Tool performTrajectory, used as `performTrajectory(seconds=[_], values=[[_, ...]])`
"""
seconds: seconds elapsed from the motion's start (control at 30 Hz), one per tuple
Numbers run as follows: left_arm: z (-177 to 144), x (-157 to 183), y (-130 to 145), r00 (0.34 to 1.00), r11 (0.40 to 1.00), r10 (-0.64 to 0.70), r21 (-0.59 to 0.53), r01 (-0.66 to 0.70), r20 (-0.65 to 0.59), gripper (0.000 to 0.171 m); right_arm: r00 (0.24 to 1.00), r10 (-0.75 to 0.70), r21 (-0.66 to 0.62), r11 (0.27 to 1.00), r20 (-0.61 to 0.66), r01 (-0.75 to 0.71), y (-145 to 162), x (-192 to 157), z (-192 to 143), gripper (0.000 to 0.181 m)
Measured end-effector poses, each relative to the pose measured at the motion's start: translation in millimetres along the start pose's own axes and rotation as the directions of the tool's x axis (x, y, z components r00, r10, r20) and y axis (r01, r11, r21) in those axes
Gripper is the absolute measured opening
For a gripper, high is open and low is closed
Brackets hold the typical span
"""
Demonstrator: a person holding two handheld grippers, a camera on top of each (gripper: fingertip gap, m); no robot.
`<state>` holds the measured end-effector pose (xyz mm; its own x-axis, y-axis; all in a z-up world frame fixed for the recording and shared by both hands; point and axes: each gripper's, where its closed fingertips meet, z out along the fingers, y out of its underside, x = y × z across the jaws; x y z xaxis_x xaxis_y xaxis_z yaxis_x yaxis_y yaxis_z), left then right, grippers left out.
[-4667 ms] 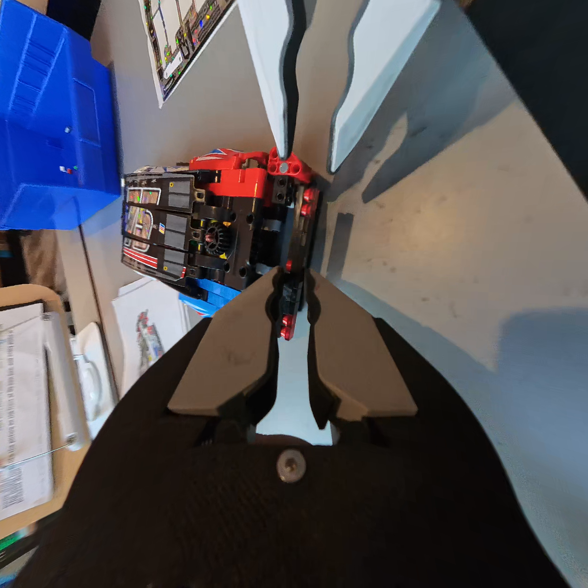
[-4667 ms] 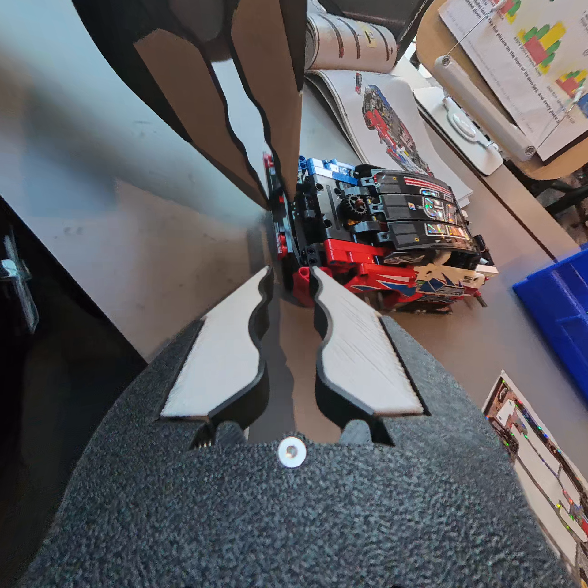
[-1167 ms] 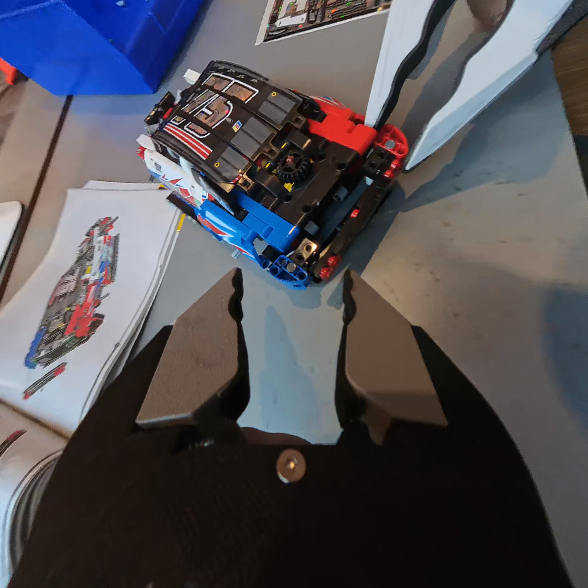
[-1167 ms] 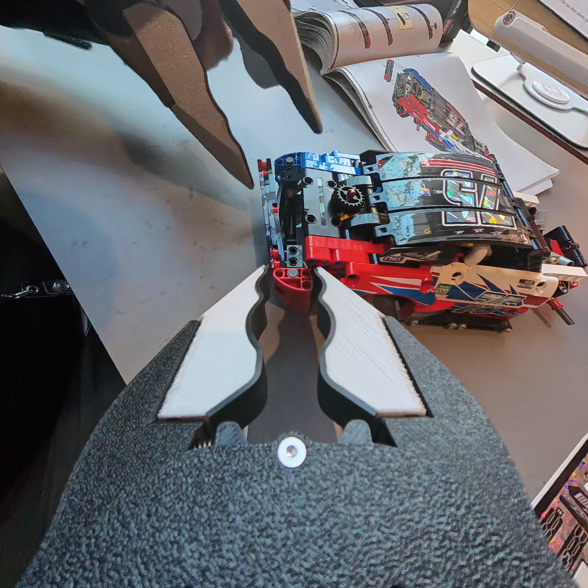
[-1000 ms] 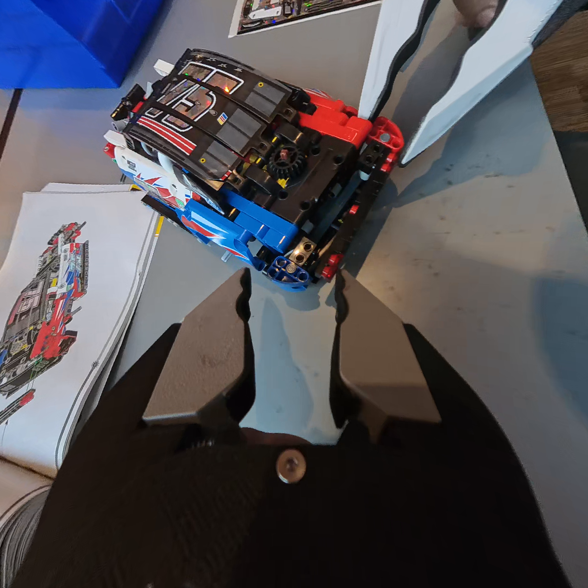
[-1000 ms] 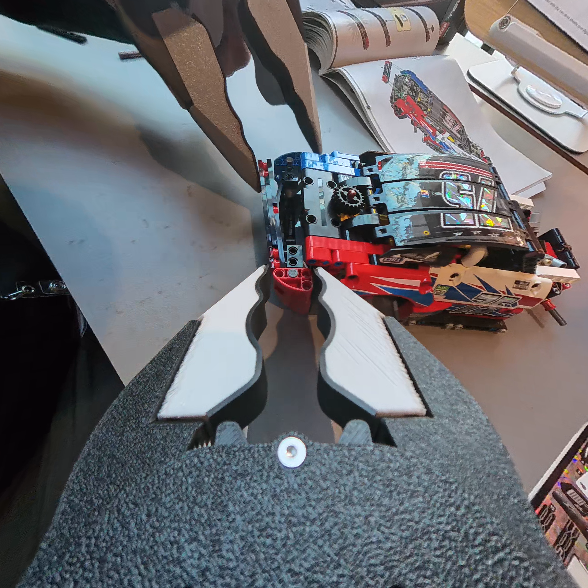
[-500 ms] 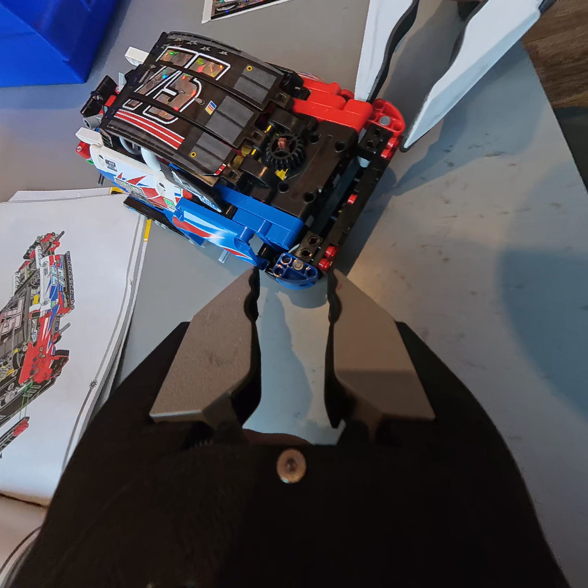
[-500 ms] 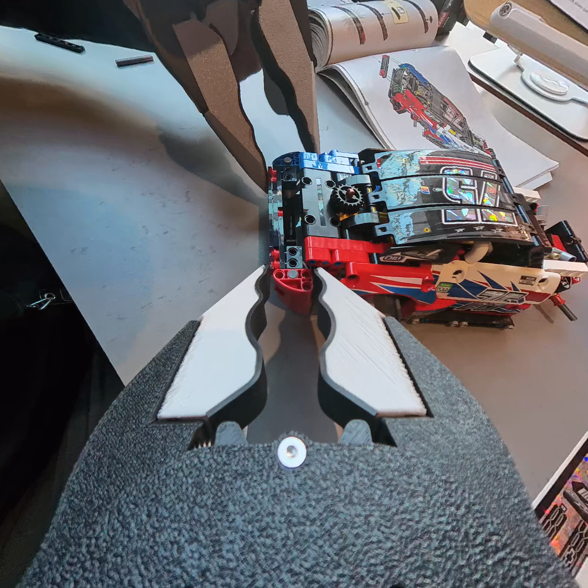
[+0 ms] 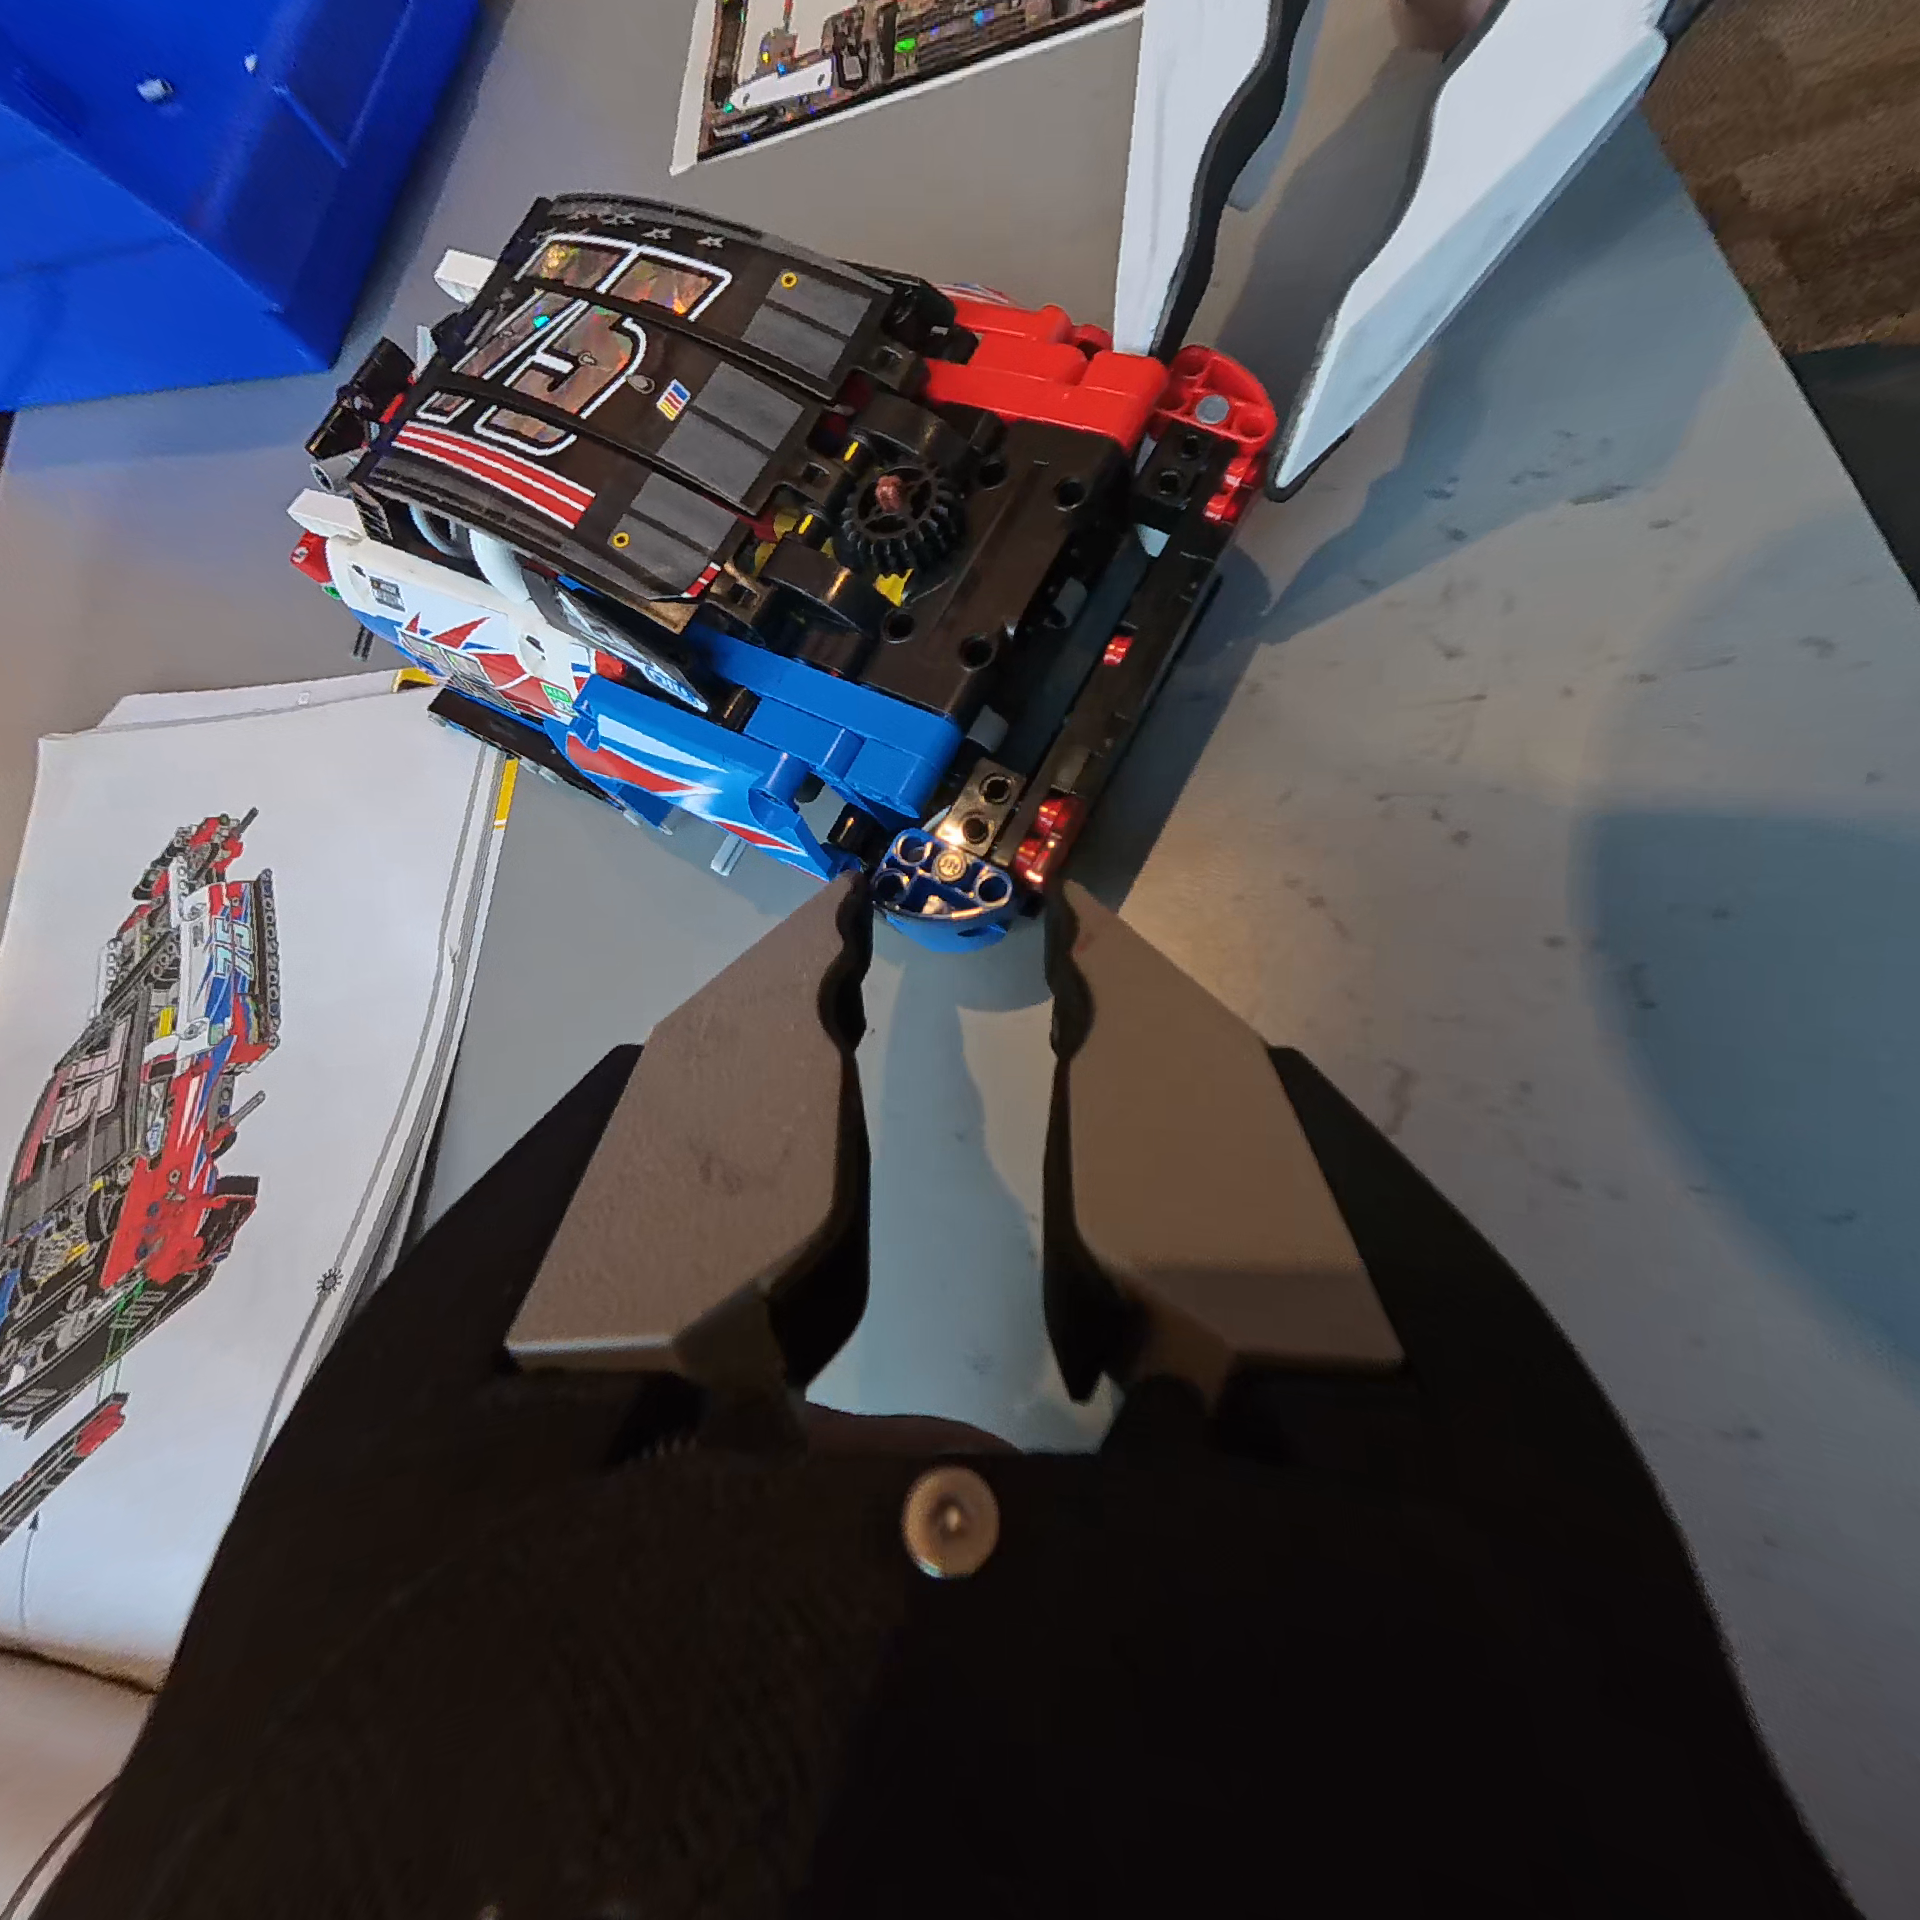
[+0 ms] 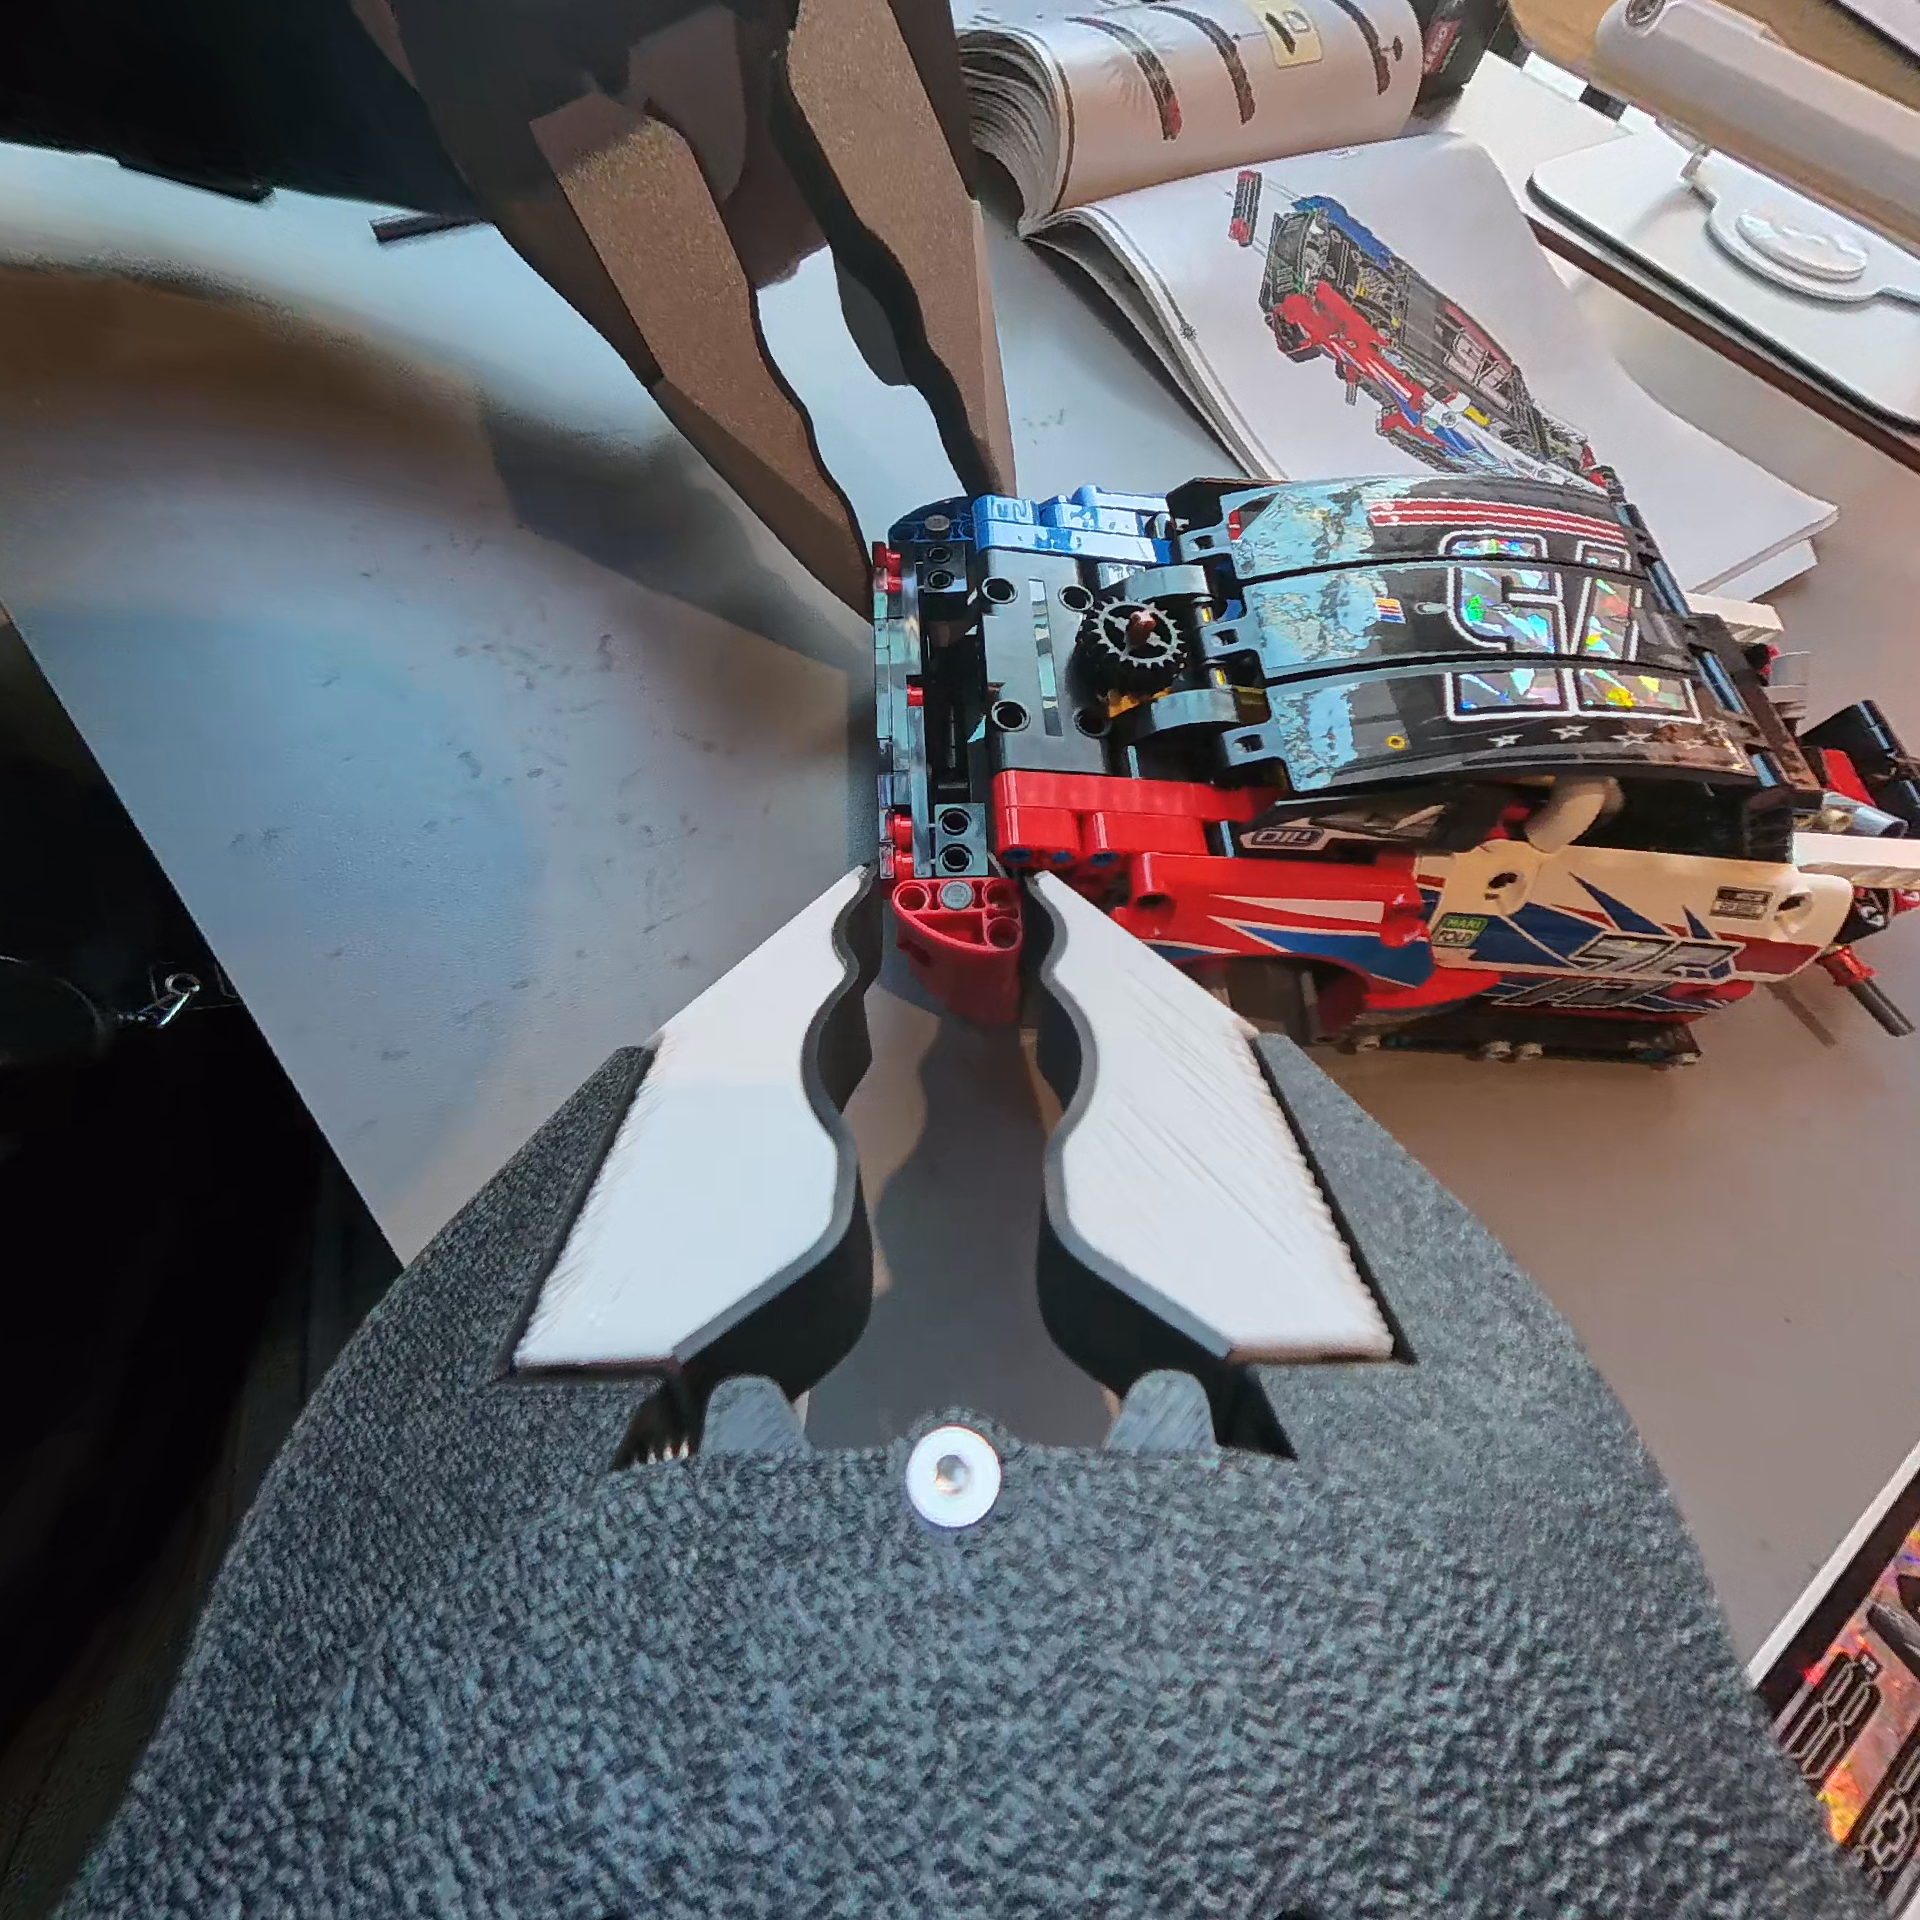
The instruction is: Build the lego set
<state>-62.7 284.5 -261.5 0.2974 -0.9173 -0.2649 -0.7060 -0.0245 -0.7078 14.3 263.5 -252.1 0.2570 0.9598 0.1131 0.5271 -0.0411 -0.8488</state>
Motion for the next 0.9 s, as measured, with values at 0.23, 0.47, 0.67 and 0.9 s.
performTrajectory(seconds=[0.23, 0.47, 0.67, 0.9], values=[[0.8, 0.1, -2.5, 0.999, 0.998, 0.016, 0.069, -0.014, -0.028, 0.031, 1.000, 0.001, 0.001, 1.000, 0.009, -0.001, 0.0, 0.5, 0.2, 0.025], [1.0, 0.2, -2.9, 0.997, 0.996, -0.032, 0.086, 0.038, -0.073, 0.029, 1.000, 0.000, -0.001, 1.000, -0.005, 0.000, 0.0, 1.1, 0.4, 0.025], [2.3, 0.1, -3.0, 0.998, 0.997, -0.031, 0.062, 0.034, -0.051, 0.031, 1.000, -0.001, -0.006, 1.000, -0.019, 0.001, 0.1, 2.1, 0.8, 0.026], [2.9, -0.7, -6.2, 0.991, 0.987, -0.099, 0.117, 0.109, -0.087, 0.032, 1.000, 0.002, -0.014, 1.000, -0.028, -0.002, 0.9, 3.9, 0.6, 0.026]])
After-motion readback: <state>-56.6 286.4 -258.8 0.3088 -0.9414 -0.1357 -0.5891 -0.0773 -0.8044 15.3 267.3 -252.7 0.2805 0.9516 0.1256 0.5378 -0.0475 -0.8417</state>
